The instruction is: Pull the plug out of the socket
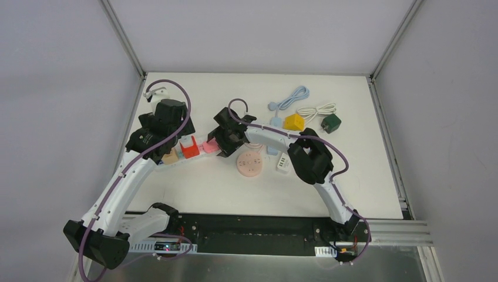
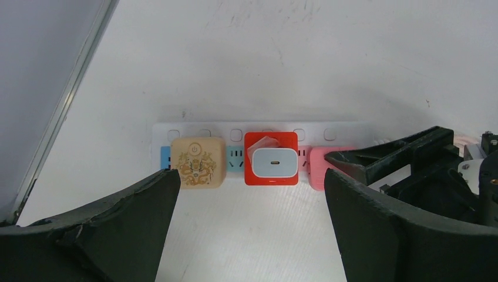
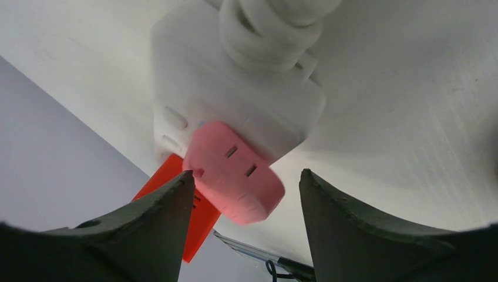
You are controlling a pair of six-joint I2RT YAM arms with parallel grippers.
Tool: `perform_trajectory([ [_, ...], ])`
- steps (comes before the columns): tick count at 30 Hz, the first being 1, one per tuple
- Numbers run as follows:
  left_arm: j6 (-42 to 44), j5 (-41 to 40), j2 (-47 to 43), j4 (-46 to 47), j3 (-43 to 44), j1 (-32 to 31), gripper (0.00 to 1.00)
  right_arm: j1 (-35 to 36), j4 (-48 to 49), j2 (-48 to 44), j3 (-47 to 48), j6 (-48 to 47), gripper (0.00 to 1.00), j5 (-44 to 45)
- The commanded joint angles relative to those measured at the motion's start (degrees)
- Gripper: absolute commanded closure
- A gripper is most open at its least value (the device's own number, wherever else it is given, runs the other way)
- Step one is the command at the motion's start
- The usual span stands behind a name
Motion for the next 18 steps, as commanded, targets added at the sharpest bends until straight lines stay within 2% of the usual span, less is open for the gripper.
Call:
perform_trajectory([
  [1,1.30,-2.32,-0.33,-0.21,1.03,1.47,0.01,-0.43,-0.15,1.06,2.11,1.94,0.33,-1.88],
  [4,1.05,-0.94,-0.01,-0.21,1.18,1.88,0.01,-0.57,0.23,1.52,2.19,2.53,0.33,-1.72],
  [7,0.95,-0.58,0.24,-0.29,1.00,2.01,0.01,-0.74,-0.02,1.77,2.04,3.06,0.40,-1.13],
  [14,0.86,0.76,0.81,-0.14,0.94,2.25,0.01,-1.00,2.54,-1.49,-0.59,0.98,0.74,1.41],
  [18,0.78,2.51,1.73,0.23,0.88,2.25,0.01,-1.01,1.54,-3.03,-0.39,-0.83,0.89,1.76],
])
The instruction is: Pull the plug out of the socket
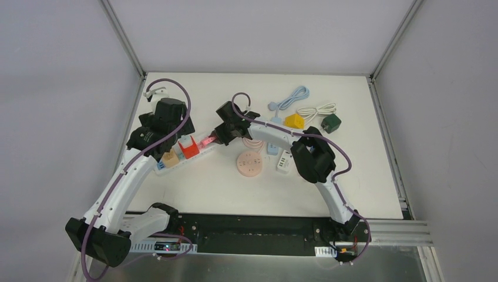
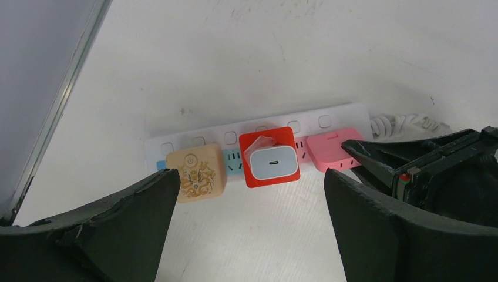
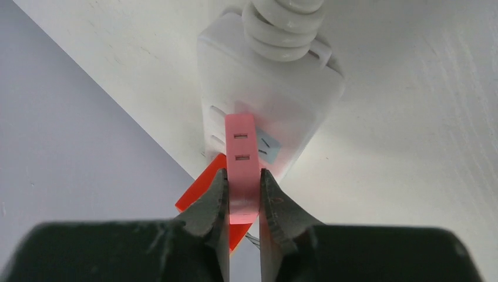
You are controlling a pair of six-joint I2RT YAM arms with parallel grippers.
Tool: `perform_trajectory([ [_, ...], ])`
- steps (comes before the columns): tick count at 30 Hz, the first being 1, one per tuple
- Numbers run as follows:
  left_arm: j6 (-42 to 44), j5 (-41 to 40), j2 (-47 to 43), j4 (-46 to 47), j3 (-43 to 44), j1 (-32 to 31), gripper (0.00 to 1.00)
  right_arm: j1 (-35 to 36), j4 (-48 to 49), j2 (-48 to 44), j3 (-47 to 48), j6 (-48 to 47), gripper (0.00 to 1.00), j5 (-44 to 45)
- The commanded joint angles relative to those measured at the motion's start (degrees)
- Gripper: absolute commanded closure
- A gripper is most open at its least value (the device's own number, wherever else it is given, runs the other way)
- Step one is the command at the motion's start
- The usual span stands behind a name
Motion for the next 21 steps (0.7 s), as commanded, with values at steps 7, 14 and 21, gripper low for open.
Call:
perform_trajectory([
  [7,0.80,5.80,1.91,0.39,1.48,1.71,0.01,-0.51,-5.32,-4.02,-0.21,-6.18,1.00,0.85],
  [14,1.62,13.02,4.69,-0.05,2.90,2.92,0.01,-3.63,-10.63,-5.93,2.49,-19.31,1.00,-3.22],
  [21,0.26,20.64,8.20,-0.56,4.34,4.65,0.01,-8.37,-18.32,-3.44,7.05,-34.56,1.00,-14.12],
])
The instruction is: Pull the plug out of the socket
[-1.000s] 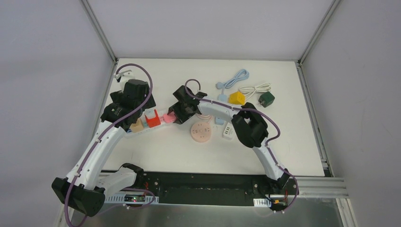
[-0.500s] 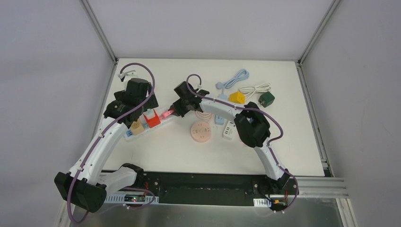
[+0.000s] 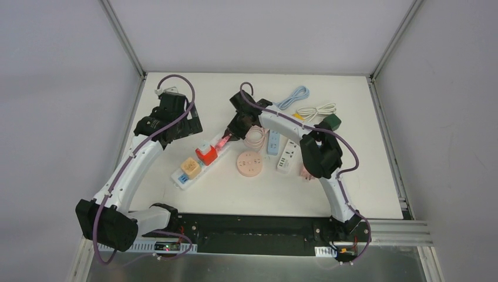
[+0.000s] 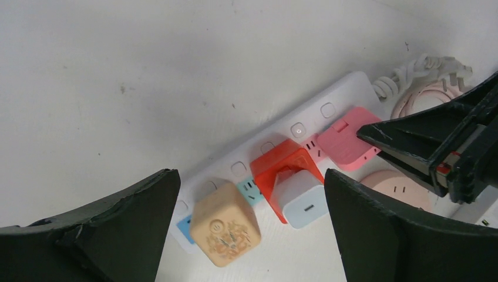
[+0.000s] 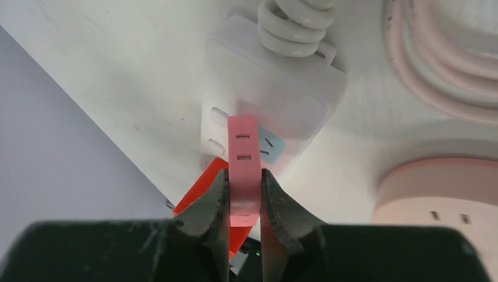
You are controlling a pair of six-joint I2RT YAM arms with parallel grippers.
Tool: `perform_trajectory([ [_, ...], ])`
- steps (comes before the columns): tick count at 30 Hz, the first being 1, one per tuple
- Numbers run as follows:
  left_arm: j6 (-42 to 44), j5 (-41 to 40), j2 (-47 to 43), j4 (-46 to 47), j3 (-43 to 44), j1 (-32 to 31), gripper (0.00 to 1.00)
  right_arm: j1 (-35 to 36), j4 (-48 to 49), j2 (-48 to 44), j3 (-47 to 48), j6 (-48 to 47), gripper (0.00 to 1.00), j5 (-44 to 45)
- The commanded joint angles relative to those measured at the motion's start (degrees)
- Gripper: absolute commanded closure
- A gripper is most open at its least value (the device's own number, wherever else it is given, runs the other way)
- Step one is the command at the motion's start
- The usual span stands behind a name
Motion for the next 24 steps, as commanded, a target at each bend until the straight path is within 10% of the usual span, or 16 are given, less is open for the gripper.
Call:
perform_trajectory([
  [1,0.14,7.58,1.82,-0.57,2.93,1.48,0.01,-3.39,-11.91,-0.83,6.75,-16.71,1.00,-8.00],
  [8,-1.62,16.43,9.46,-1.75,4.19,2.16,0.12,-4.32,-18.46,2.53,12.38,-25.51,0.99,-5.27],
  [12,-2.77,23.34,15.76,-2.55,4.64,2.14,0.23,-3.47,-15.27,2.06,11.04,-21.44,0.68,-3.92],
  [16,-4.04,30.75,20.30,-1.43,4.40,2.19,0.30,-2.57,-12.07,0.78,8.68,-18.48,0.57,-3.32],
  [20,-4.86,34.10,21.28,0.38,4.13,2.19,0.33,-1.88,-10.76,0.10,7.17,-16.96,0.64,-3.16],
  [24,-4.92,36.26,23.27,2.76,4.34,2.19,0.33,-1.46,-10.65,-0.15,6.69,-16.67,0.92,-2.28],
])
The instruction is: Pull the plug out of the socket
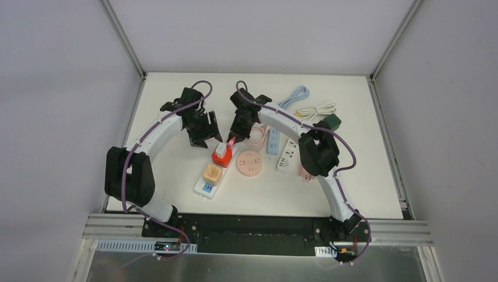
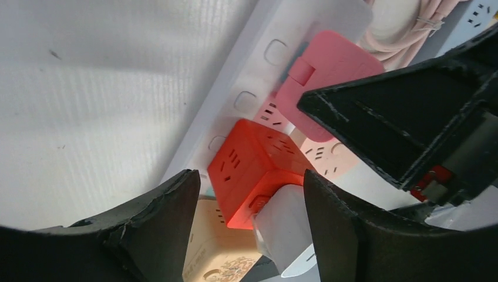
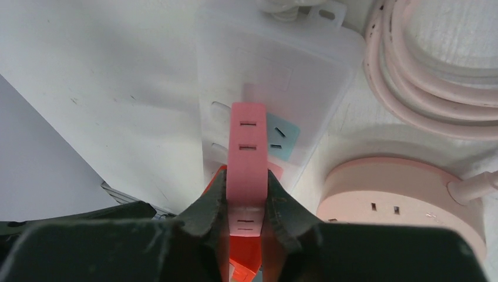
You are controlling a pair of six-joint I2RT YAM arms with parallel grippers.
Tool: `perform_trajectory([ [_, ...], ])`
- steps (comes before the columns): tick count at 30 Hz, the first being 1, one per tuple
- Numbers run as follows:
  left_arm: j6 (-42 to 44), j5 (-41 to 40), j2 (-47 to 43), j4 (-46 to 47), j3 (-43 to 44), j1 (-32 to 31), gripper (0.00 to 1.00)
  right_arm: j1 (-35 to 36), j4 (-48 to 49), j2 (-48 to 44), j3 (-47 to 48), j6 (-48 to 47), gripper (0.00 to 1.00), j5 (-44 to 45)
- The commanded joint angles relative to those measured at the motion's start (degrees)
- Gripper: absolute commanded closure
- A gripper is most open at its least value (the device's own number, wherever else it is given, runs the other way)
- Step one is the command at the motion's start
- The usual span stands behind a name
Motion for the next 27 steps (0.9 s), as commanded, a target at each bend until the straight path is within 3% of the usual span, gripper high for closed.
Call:
perform_trajectory([
  [1,-1.09,4.97,2.45,1.01,2.70,0.39,0.35,0.48,0.92,-2.99,-0.22,1.40,1.00,1.65],
  [8,1.87,5.98,11.02,-2.79,7.42,0.39,0.51,0.42,2.38,-3.51,0.81,0.84,1.00,2.43],
  [15,1.77,7.29,19.30,-3.93,10.89,0.39,0.55,-1.08,9.82,-5.13,0.57,0.26,1.00,1.62],
  [27,1.68,5.29,23.42,-2.92,10.08,-0.12,0.66,-3.45,13.14,-5.93,2.96,0.22,1.00,-1.41],
])
